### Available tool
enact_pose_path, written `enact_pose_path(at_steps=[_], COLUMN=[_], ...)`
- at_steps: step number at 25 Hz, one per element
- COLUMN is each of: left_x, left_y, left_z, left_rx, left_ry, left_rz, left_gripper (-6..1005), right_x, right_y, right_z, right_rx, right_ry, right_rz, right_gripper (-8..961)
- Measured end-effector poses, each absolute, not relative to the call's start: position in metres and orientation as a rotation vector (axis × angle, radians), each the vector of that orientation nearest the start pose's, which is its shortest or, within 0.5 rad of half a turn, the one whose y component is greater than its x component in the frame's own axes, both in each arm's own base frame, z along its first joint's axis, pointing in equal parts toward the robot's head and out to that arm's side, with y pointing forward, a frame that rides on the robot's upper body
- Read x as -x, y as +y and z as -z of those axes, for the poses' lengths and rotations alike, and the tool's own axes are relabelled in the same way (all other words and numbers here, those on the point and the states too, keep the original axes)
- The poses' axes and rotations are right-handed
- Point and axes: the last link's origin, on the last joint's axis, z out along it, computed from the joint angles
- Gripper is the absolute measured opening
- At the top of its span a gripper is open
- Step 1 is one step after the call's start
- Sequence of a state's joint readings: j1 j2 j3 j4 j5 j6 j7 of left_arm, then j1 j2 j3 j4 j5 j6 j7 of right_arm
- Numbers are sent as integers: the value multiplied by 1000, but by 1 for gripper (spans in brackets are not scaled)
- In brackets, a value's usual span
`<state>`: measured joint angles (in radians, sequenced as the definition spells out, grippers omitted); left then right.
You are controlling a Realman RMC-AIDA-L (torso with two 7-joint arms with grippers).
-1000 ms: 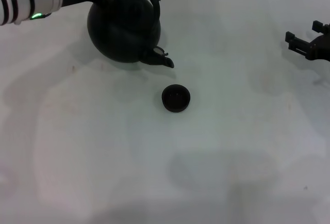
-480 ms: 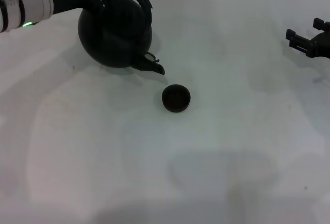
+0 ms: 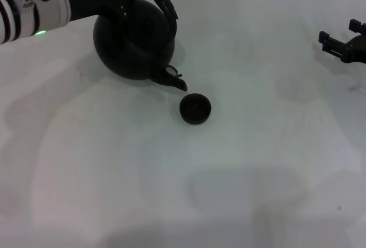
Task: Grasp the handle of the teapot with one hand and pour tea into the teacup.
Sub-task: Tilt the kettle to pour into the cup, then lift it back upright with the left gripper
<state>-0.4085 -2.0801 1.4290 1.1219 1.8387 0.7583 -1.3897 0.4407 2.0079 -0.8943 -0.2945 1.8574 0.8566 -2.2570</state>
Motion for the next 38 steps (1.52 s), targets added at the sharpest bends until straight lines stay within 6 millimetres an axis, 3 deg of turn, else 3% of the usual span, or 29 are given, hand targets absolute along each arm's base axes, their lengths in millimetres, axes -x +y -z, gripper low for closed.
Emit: enact_pose_path(at_steps=[13, 24, 38], left_x=[177, 177, 171], left_y=[384, 379, 375], left_z=[22, 18, 27], left_rx=[2421, 2385, 2354], left_ry=[137, 193, 279], left_rz=[125, 72, 20], left_gripper=[107, 108, 100], right_x=[-372, -373, -373], right_y=[348, 348, 348], right_z=[-6, -6, -6], right_rx=[2006, 2002, 1995], right_ry=[783, 786, 789], right_rz=[-411, -409, -409], right_gripper=[858, 858, 858])
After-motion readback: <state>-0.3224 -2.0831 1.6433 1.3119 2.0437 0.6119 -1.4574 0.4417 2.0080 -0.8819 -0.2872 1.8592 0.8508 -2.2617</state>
